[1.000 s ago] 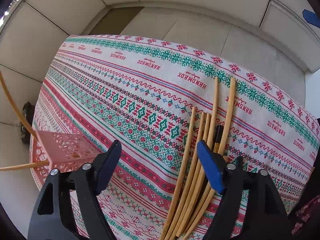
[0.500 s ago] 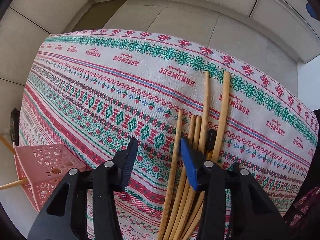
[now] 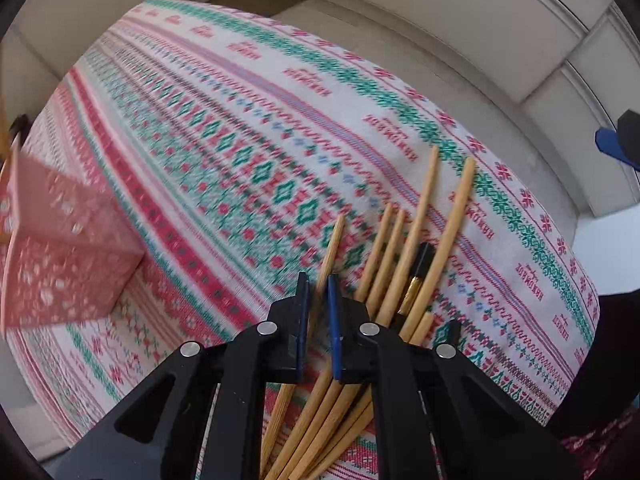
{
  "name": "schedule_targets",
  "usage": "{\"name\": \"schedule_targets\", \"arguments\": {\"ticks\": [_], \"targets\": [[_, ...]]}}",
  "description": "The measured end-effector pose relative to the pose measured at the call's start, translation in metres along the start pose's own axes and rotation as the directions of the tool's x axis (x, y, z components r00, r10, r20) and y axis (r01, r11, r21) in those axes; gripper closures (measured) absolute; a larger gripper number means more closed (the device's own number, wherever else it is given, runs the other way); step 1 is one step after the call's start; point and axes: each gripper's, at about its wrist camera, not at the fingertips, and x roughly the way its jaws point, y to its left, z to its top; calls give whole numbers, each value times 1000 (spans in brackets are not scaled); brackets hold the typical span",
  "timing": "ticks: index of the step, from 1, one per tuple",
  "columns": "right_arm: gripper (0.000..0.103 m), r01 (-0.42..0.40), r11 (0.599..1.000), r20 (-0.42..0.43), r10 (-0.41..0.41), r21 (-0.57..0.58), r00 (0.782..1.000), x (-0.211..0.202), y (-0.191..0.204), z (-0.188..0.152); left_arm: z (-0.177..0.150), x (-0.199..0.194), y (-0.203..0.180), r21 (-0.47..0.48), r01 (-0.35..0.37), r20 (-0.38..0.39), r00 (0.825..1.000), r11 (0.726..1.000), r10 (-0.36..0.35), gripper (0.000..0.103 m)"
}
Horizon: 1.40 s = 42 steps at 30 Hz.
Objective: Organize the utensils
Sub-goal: 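Lift the chopstick upright with the left tool while the right tool grasps another chopstick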
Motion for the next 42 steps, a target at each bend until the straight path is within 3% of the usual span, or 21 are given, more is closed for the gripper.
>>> {"name": "schedule_targets", "arguments": {"ticks": [3, 6, 10, 15, 18, 21, 24, 28, 32, 33, 34, 36, 38, 40, 42], "targets": [[7, -66, 998, -59, 68, 24, 996, 19, 11, 0, -32, -29, 26, -137, 32, 125, 992, 990, -14, 95], [12, -99, 994, -86, 103, 50, 991, 37, 24, 4, -64, -70, 39, -216, 88, 266, 963, 972, -29, 97], [49, -49, 998, -160, 52, 26, 986, 66, 44, 7, -104, -121, 37, -243, 114, 410, 912, 963, -5, 97], [54, 37, 998, -187, -27, 52, 982, 88, 50, 5, -133, -165, 21, -244, 146, 555, 832, 959, 15, 98], [59, 57, 996, -178, -44, 67, 983, 92, 55, 5, -141, -184, 22, -227, 151, 596, 803, 962, 14, 98], [61, 54, 995, -187, -38, 85, 982, 98, 62, 10, -147, -195, 26, -213, 156, 613, 790, 965, 8, 98], [61, 104, 994, -154, -96, 42, 983, 97, 71, 12, -156, -201, 29, -225, 161, 631, 775, 961, 18, 98], [62, 191, 982, -220, -185, 7, 958, 111, 74, 6, -167, -209, 33, -240, 165, 649, 760, 957, 32, 98], [63, 287, 957, -192, -291, -48, 937, 120, 91, 5, -175, -220, 38, -258, 174, 670, 741, 950, 46, 98], [70, 313, 948, -181, -318, -57, 931, 123, 95, 6, -177, -222, 39, -263, 174, 676, 735, 949, 52, 98], [87, 330, 942, -166, -335, -61, 927, 124, 97, 6, -180, -226, 39, -267, 174, 684, 727, 948, 59, 98], [89, 307, 952, -146, -306, -17, 941, 122, 91, 7, -185, -232, 40, -270, 177, 699, 712, 946, 66, 98], [93, 208, 978, -143, -201, 36, 969, 119, 81, 5, -190, -238, 41, -276, 182, 713, 697, 944, 74, 98], [97, 154, 985, -132, -144, 71, 981, 112, 70, 0, -193, -241, 42, -285, 187, 719, 691, 940, 80, 98], [97, 76, 995, -68, -72, 63, 995, 96, 68, -5, -195, -242, 42, -296, 185, 719, 689, 937, 91, 98]]}}
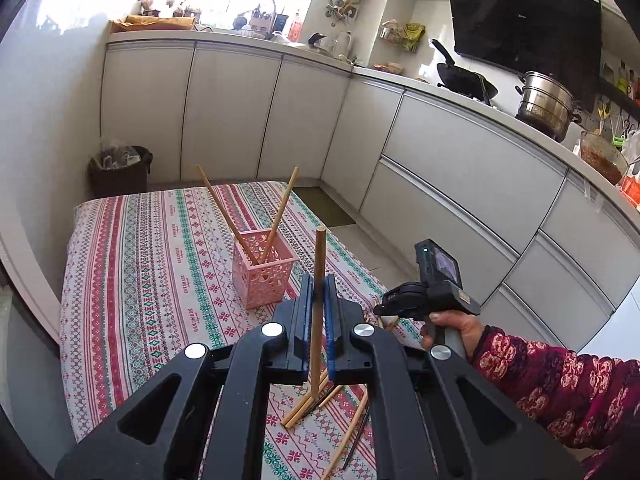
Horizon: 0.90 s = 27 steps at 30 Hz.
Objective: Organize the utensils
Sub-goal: 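Lift the chopstick upright with the left tool while the right tool grasps another chopstick, then insert both held chopsticks into the pink basket and open both tools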
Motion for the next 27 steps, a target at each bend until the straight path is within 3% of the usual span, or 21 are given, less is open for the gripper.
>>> {"name": "schedule_targets", "arguments": {"ticks": [5, 9, 14, 20, 27], "targets": [[97, -108, 985, 122, 125, -131, 985, -46, 9, -26, 0, -10, -4, -9, -22, 37, 999, 1000, 22, 98], [97, -167, 942, 235, 240, -292, 942, -94, 21, -56, 2, -17, -9, -24, -40, 78, 996, 999, 42, 98], [97, -201, 883, 309, 350, -425, 884, -149, 30, -86, 4, -16, -16, -30, -50, 98, 994, 998, 53, 98], [97, -246, 866, 373, 423, -436, 826, -203, 27, -85, 12, -11, -22, -47, -64, 129, 989, 997, 70, 98], [97, -293, 869, 462, 466, -398, 755, -239, 33, -49, 46, 2, -22, -97, -101, 189, 975, 990, 118, 98]]}}
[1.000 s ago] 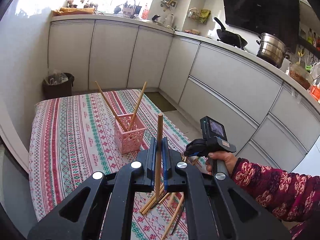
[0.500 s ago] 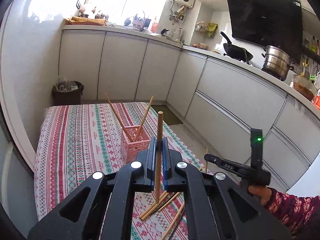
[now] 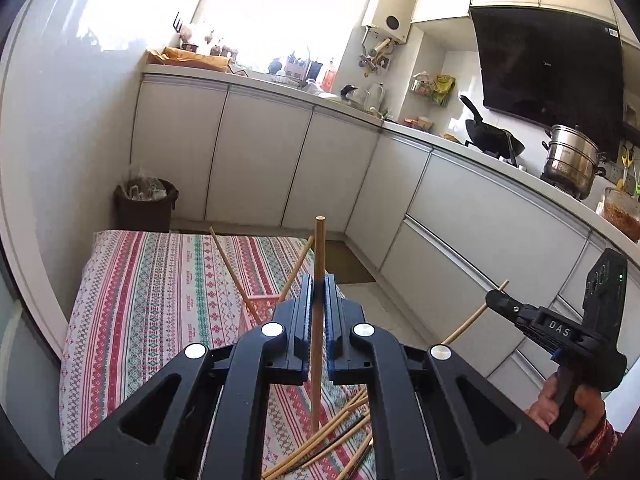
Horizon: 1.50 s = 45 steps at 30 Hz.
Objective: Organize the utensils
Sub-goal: 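Insert both held chopsticks into the pink basket and open both tools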
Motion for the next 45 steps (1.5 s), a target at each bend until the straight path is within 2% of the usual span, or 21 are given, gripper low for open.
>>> {"name": "schedule_targets", "arguments": {"ticks": [5, 11, 15, 17, 18, 19, 20, 21, 24, 28, 30, 33, 39, 42, 44, 45], "targets": [[97, -18, 1000, 72, 16, 21, 997, 6, 1, 34, 31, 23, -1, 0, -53, 68, 996, 999, 53, 98], [97, -18, 1000, 105, 18, 5, 994, 27, 0, 58, 57, 57, 6, 11, -146, 132, 981, 989, 143, 98], [97, -17, 1000, 106, 17, -2, 994, 43, -2, 63, 56, 89, 23, -3, -189, 117, 975, 982, 188, 98], [97, -23, 1000, 109, 23, -1, 994, 50, -1, 65, 49, 106, 34, -17, -221, 84, 972, 975, 222, 97], [97, -27, 1000, 109, 27, -1, 994, 52, 1, 64, 44, 111, 40, -31, -227, 69, 971, 973, 228, 94], [97, -31, 1000, 110, 31, -2, 993, 55, 2, 65, 38, 115, 45, -47, -218, 49, 974, 975, 221, 82], [97, -35, 999, 111, 35, -4, 993, 58, 4, 65, 33, 117, 49, -65, -217, 33, 975, 974, 220, 75], [97, -39, 999, 112, 39, -7, 993, 63, 7, 66, 28, 114, 52, -82, -223, 30, 974, 971, 226, 64], [97, -49, 998, 122, 52, -31, 991, 74, 19, 69, 24, 90, 58, -134, -207, 82, 972, 969, 219, 58], [97, -56, 996, 141, 65, -67, 988, 93, 42, 70, 29, 53, 62, -197, -213, 159, 956, 957, 246, 39], [97, -54, 994, 148, 67, -91, 987, 104, 53, 67, 38, 42, 63, -198, -201, 173, 956, 959, 236, 38], [97, -36, 991, 145, 54, -126, 988, 124, 65, 58, 45, 25, 64, -201, -213, 217, 942, 956, 255, 34], [97, -4, 985, 101, 21, -170, 995, 163, 70, 33, 48, 20, 69, -203, -213, 213, 943, 956, 255, 33], [93, 0, 985, 59, 10, -170, 998, 176, 68, 24, 48, 23, 71, -203, -206, 196, 949, 957, 246, 32], [74, 8, 988, 55, 1, -153, 998, 175, 65, 21, 48, 23, 69, -194, -206, 195, 950, 959, 244, 32], [61, 14, 989, 62, -5, -146, 998, 172, 64, 20, 49, 23, 69, -190, -205, 193, 951, 960, 242, 32]]}}
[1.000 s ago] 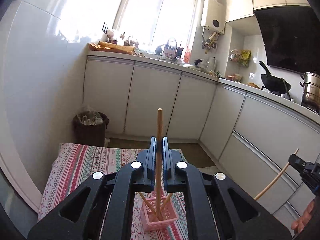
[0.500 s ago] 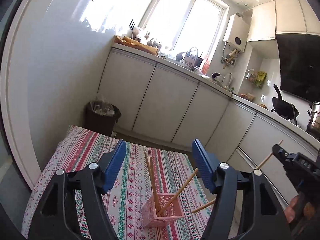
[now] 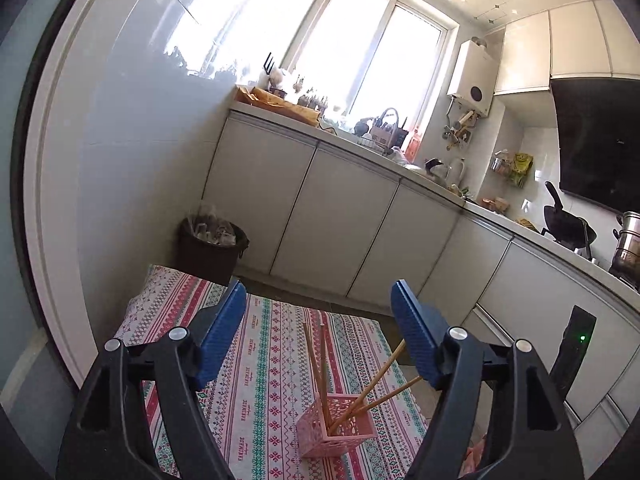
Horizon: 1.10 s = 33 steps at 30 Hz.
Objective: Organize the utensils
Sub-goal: 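Insert both held chopsticks into the pink basket and open both tools, then lower the left tool onto the remaining chopsticks and close on one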
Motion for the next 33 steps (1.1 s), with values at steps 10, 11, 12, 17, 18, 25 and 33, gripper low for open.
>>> {"name": "schedule_targets", "arguments": {"ticks": [10, 11, 12, 17, 18, 25, 33], "targets": [[30, 75, 995, -3, -75, 63, 997, -43, -27, -1, -19, 12, -17, 78, 25, -102, 995, 997, -17, 25], [29, 84, 994, -13, -83, 70, 996, -46, -31, -3, -22, 11, -18, 83, 25, -106, 994, 996, -16, 23], [26, 91, 993, -21, -89, 77, 996, -48, -34, -5, -24, 12, -20, 87, 28, -112, 994, 996, -18, 20], [18, 101, 990, -43, -97, 94, 994, -60, -45, -15, -34, 14, -30, 120, 36, -148, 989, 992, -18, 10], [17, 100, 991, -45, -96, 93, 994, -62, -46, -17, -36, 14, -31, 126, 37, -151, 988, 991, -18, 9], [7, 107, 991, -75, -101, 84, 992, -78, -52, -28, -50, 16, -45, 174, 67, -221, 975, 982, -27, 7], [7, 129, 990, -127, -120, 65, 985, -99, -62, -42, -72, 14, -72, 277, 147, -322, 945, 950, -52, 7]]}}
